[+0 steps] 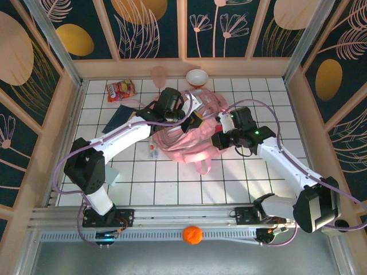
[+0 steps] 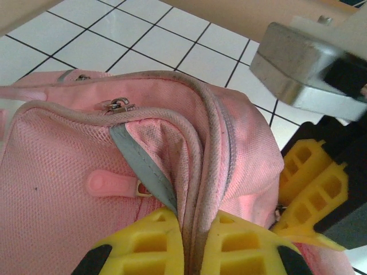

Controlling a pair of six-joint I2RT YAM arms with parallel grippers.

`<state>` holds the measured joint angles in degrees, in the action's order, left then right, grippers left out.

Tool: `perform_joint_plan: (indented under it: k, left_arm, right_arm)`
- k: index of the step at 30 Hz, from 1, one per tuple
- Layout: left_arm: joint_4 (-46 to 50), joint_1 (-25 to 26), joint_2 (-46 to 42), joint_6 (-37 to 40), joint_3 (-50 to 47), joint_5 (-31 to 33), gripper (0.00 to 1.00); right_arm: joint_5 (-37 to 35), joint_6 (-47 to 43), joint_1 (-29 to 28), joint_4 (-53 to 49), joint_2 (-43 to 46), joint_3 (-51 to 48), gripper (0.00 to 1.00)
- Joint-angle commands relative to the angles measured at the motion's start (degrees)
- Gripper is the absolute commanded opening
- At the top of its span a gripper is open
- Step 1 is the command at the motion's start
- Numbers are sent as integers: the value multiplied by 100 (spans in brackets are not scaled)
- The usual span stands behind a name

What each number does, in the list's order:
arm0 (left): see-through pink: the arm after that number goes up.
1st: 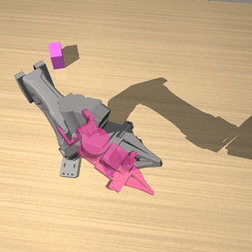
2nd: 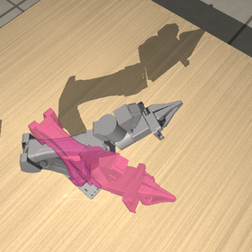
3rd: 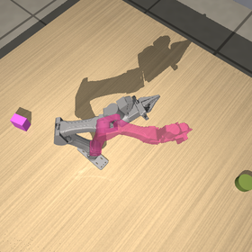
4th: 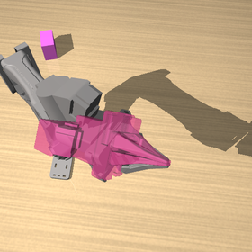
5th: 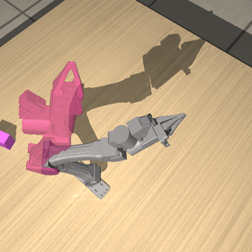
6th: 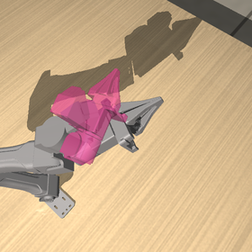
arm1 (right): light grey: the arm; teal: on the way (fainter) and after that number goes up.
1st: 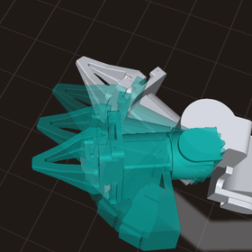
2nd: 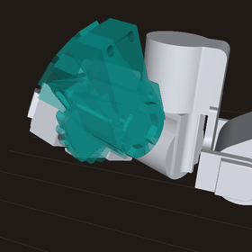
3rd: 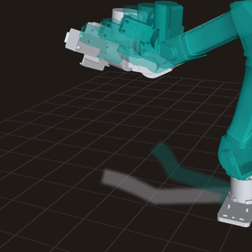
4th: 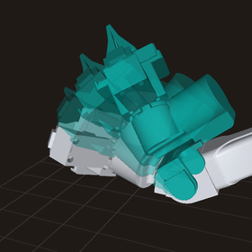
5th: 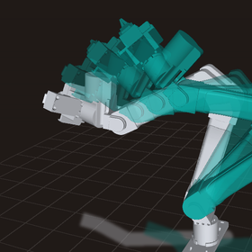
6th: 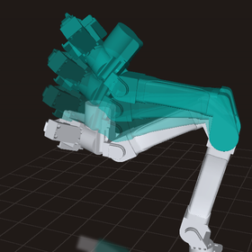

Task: Pack books, pencil case, and school supplies into a backpack

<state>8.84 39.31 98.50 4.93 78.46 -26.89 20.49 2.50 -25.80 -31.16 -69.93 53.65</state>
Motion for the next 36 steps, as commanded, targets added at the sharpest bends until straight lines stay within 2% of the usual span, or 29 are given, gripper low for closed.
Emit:
perform_joint_plan:
  k: [1, 7, 15, 21, 24, 29, 36]
  left_arm:
    - [-692, -25, -401, 174, 191, 213, 0]
    - [-574, -26, -410, 391, 135, 326, 0]
    - [-632, -23, -480, 385, 139, 267, 0]
    - [-656, -21, -533, 386, 65, 294, 0]
    - [-664, -23, -533, 385, 54, 299, 0]
    - [-673, -28, -525, 386, 73, 315, 0]
    - [-673, -21, -550, 391, 30, 347, 0]
  right_arm:
    - [-149, 252, 35, -369, 6, 318, 0]
    - [598, 623, 96, -702, -179, 609, 0]
    - [1075, 642, 166, -531, -251, 304, 16]
    - [1194, 760, 201, -414, 34, 82, 22]
    - [1109, 792, 233, -448, 175, 25, 21]
    - [1180, 800, 297, -466, 286, -21, 14]
    - [1385, 807, 361, -568, 338, 14, 24]
